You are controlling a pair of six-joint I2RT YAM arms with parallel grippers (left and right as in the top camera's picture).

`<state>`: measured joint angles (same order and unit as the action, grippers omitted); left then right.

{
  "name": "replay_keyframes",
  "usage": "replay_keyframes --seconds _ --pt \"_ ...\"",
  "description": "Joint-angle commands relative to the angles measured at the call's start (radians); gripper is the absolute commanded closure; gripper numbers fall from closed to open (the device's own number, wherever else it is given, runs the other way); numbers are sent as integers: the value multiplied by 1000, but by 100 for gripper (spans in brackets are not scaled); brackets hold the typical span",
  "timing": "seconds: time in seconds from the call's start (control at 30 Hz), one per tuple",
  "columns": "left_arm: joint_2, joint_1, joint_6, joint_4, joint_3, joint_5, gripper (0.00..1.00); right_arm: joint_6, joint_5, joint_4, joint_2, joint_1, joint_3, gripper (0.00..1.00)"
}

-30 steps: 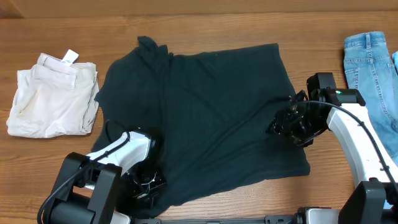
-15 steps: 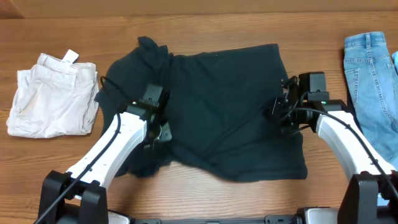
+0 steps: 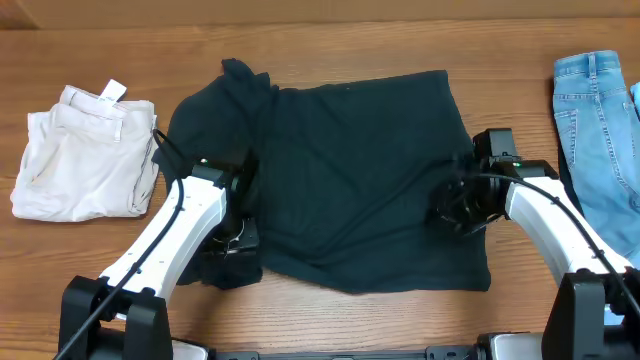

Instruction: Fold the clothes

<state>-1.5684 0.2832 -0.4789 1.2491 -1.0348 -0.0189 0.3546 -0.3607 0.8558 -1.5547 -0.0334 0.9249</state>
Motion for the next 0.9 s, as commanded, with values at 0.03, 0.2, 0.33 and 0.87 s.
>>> replay_keyframes --seconds 0.03,0.2,0.33,0.87 --pt "13 -21 31 -10 -10 24 30 30 31 -169 -45 -7 -45 86" --pt "26 -29 76 34 -13 3 26 92 42 -390 -267 -5 -53 91" --pt "45 -42 129 42 -55 10 26 182 221 -465 -360 0 -53 91" --pt "-102 -92 241 -354 -227 -36 96 30 -133 -375 -14 99 55 86"
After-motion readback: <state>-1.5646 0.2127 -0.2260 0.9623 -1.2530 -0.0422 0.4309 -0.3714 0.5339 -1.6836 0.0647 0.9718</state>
